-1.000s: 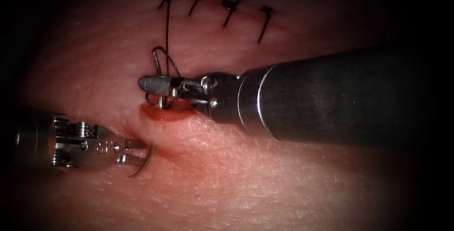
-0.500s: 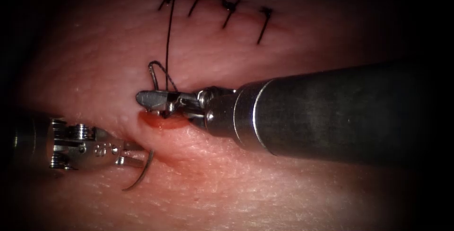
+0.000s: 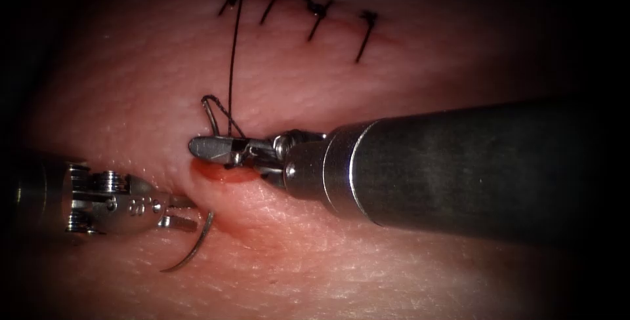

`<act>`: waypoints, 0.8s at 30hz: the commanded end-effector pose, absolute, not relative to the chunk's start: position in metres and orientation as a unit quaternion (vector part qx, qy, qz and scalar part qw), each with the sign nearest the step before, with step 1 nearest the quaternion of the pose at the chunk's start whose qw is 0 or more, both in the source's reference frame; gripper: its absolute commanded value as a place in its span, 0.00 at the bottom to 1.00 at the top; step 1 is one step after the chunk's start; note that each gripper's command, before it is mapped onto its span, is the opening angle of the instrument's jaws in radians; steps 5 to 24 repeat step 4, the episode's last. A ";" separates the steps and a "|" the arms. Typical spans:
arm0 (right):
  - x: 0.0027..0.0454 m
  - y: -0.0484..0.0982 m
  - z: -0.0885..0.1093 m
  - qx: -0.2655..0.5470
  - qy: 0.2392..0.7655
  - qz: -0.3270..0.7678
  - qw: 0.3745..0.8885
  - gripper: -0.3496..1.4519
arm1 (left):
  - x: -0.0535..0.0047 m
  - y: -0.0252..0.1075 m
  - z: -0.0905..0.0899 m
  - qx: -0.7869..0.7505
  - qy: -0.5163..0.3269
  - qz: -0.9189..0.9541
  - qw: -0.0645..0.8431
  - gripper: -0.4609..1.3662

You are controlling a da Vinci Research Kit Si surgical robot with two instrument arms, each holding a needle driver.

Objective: Wound Closure
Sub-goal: Throw the neede through the tissue below the wound.

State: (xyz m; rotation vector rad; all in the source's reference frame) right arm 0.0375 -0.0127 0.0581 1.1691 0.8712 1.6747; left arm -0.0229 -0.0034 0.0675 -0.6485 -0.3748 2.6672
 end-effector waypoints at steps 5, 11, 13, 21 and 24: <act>0.0373 -0.013 0.058 0.467 0.351 0.680 0.444 0.00 | -0.0232 -0.003 0.068 -0.230 -0.129 0.947 0.183 0.33; 0.0373 -0.013 0.058 0.467 0.351 0.680 0.444 0.00 | -0.0232 -0.003 0.068 -0.230 -0.129 0.947 0.183 0.33; 0.0373 -0.013 0.058 0.467 0.351 0.680 0.444 0.00 | -0.0232 -0.003 0.068 -0.230 -0.129 0.947 0.183 0.33; 0.0373 -0.013 0.058 0.467 0.351 0.680 0.444 0.00 | -0.0232 -0.003 0.068 -0.230 -0.129 0.947 0.183 0.33; 0.0373 -0.013 0.058 0.467 0.351 0.680 0.444 0.00 | -0.0232 -0.003 0.068 -0.230 -0.129 0.947 0.183 0.33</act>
